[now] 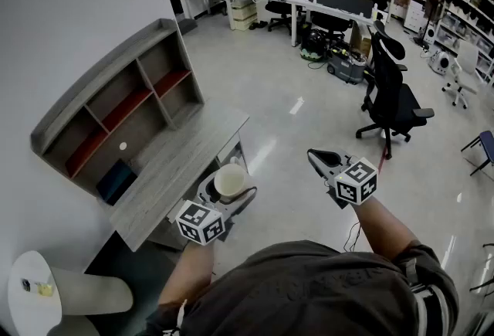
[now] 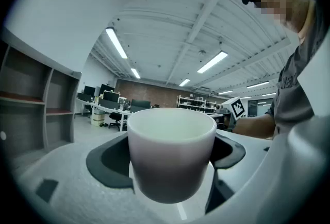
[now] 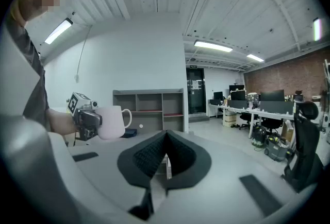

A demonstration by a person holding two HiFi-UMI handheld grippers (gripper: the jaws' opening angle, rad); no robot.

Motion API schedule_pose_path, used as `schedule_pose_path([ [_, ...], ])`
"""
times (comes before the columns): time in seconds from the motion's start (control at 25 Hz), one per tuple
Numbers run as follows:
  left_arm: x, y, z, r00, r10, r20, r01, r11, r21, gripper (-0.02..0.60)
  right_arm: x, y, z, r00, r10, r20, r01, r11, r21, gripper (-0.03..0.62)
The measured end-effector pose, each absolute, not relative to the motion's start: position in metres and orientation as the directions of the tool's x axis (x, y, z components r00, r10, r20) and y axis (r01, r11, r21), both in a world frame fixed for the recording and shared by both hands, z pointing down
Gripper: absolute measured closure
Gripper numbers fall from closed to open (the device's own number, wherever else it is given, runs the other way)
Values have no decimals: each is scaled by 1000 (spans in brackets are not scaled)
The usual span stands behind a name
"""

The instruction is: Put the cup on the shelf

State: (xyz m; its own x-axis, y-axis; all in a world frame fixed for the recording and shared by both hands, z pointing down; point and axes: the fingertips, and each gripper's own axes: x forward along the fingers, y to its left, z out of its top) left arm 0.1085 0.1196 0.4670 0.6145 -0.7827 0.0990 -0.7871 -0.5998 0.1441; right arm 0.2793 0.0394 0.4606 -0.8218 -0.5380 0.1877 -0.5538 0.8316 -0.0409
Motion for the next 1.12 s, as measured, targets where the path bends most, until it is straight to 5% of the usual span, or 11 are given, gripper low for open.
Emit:
schedule_pose_path([
  [1.12,202,104,474,552,-828,101,-831,-537,142,170,360,14,463,-870,-466,162,-481,874,-66,603],
])
